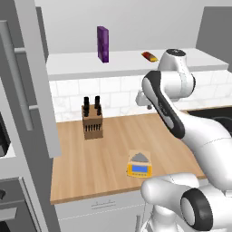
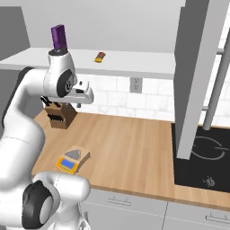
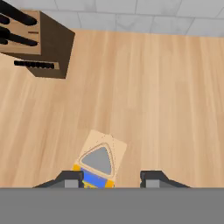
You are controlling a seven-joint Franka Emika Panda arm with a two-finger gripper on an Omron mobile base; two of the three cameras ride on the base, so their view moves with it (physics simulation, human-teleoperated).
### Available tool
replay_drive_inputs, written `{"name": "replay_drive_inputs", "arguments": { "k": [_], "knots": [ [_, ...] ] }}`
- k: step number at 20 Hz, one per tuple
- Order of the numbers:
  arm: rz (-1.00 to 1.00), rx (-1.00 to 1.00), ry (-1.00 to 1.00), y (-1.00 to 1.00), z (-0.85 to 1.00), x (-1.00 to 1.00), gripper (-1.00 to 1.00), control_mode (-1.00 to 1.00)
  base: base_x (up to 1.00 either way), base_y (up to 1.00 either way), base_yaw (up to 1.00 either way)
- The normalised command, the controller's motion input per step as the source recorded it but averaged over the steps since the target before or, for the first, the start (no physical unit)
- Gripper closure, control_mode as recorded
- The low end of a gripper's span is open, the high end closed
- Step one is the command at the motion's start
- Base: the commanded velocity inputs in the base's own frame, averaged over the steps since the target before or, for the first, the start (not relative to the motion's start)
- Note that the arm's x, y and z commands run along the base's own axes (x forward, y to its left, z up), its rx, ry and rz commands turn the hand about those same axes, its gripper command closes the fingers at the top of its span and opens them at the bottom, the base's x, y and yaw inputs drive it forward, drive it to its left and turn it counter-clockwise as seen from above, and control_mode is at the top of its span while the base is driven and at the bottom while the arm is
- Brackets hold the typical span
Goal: Pick the bar and place it on the digital scale for weighing, and close the cabinet.
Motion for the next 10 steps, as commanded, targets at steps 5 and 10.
{"name": "replay_drive_inputs", "arguments": {
  "k": [5,10],
  "knots": [
    [0.01,0.0,-0.01,0.0,0.0,-0.53,-1.0,-1.0,0.0,0.0,0.0],
    [0.08,0.0,-0.02,0.08,-0.01,-0.61,-1.0,-1.0,0.0,0.0,0.0]
  ]
}}
